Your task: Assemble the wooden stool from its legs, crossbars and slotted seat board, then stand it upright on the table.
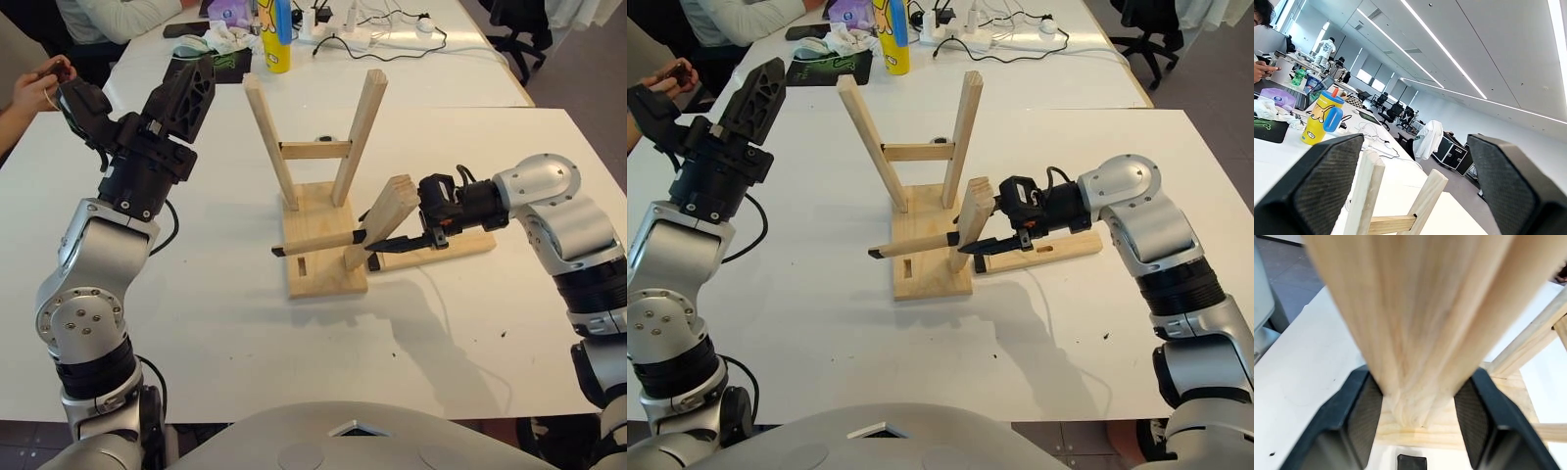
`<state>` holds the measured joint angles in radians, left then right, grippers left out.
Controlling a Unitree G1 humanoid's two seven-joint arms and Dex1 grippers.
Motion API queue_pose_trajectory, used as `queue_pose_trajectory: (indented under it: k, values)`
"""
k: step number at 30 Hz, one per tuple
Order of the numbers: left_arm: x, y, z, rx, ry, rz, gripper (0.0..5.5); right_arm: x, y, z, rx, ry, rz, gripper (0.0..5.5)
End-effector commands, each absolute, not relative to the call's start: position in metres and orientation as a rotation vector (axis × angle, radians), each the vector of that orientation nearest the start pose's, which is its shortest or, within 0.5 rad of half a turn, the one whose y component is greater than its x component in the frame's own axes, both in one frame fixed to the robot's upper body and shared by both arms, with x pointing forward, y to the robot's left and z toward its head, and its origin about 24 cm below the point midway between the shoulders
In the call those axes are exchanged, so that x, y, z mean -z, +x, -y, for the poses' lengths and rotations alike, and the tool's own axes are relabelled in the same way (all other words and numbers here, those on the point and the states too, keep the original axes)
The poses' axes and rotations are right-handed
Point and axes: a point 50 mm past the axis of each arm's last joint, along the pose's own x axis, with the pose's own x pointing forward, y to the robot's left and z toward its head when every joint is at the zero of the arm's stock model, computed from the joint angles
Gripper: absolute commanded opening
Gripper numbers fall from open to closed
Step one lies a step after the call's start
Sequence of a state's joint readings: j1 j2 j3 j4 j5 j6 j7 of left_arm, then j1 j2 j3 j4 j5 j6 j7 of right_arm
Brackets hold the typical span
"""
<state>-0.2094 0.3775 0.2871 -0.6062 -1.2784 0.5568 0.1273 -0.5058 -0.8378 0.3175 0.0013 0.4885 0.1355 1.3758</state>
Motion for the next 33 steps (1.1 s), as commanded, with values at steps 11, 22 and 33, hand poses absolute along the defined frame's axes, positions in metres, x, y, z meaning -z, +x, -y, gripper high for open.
queue_pose_trajectory:
  k: [11, 22, 33]
  values:
    - [-0.213, 0.233, -0.182, 0.448, -0.625, 0.24, 3.92, -0.038, 0.233, 0.204, -1.454, -0.491, -0.637, 2.05]
    - [-0.213, 0.234, -0.183, 0.448, -0.625, 0.248, 3.92, -0.082, 0.261, 0.192, -1.445, -0.468, -0.426, 2.53]
    - [-0.213, 0.234, -0.183, 0.451, -0.623, 0.252, 3.92, -0.097, 0.281, 0.204, -1.341, -0.568, -0.415, 3.51]
